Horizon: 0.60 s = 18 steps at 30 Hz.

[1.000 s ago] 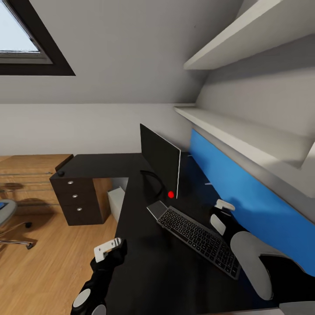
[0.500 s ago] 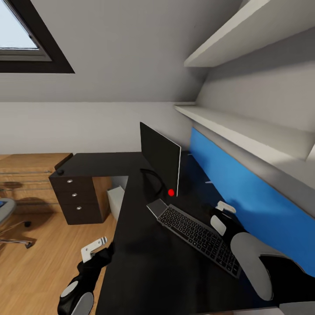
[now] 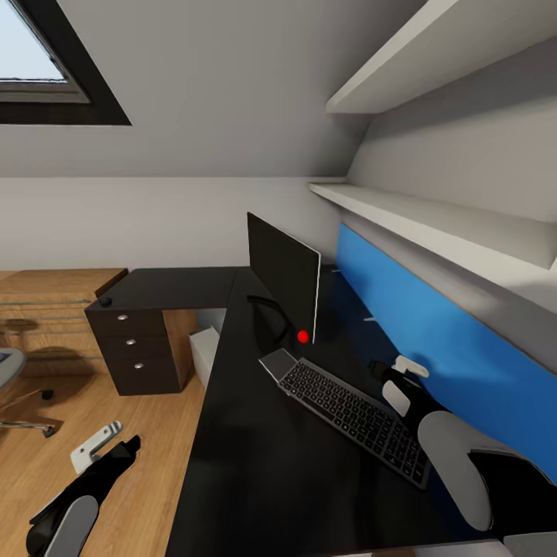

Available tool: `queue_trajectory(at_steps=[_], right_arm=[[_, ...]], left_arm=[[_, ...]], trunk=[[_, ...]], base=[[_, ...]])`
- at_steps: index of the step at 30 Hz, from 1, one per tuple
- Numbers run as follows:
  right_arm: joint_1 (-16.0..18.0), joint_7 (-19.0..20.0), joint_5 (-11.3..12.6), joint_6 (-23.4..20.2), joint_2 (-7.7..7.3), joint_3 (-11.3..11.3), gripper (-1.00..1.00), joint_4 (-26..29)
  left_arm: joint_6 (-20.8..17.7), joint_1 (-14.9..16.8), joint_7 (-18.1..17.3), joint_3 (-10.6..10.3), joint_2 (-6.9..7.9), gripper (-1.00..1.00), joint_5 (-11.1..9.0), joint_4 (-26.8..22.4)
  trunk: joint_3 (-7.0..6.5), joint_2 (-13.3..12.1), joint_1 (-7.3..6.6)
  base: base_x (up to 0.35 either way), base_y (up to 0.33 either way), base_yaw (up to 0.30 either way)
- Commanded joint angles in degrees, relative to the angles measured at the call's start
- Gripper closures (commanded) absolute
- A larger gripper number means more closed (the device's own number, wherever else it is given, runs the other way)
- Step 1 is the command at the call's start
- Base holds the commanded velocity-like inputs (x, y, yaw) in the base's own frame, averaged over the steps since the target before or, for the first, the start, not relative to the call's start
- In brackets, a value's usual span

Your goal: In the bedroom, organize the workspace by keeping the computer under the desk, ensuring the monitor is on the desk, placing the keyboard on the desk next to the monitor, placing the mouse on the desk next to the keyboard, moving the folder from the swivel chair onto the desk next to the mouse, stacking the notebook on top of the folder with the pen on top of the notebook, and positioning the swivel chair next to the desk.

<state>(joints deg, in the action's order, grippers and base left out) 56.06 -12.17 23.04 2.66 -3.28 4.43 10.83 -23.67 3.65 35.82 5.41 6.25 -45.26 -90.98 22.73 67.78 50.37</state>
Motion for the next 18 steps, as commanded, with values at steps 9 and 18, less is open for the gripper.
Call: queue_trajectory(at_steps=[9, 18], right_arm=[[0.1, 0.2, 0.2, 0.2, -0.97, 1.8, -1.0, 0.0], [0.1, 0.2, 0.3, 0.2, -1.44, 2.9, -1.0, 0.0]], left_arm=[[-0.8, 0.0, 0.0, 3.6, 3.03, -1.0, -6.9, -0.1], [-0.9, 0.0, 0.0, 5.0, 3.92, -1.0, -8.6, -0.3]], trunk=[[1.69, 3.7, 1.99], [3.3, 7.3, 3.96]], base=[[0.0, 0.0, 0.0], [0.0, 0.0, 0.0]])
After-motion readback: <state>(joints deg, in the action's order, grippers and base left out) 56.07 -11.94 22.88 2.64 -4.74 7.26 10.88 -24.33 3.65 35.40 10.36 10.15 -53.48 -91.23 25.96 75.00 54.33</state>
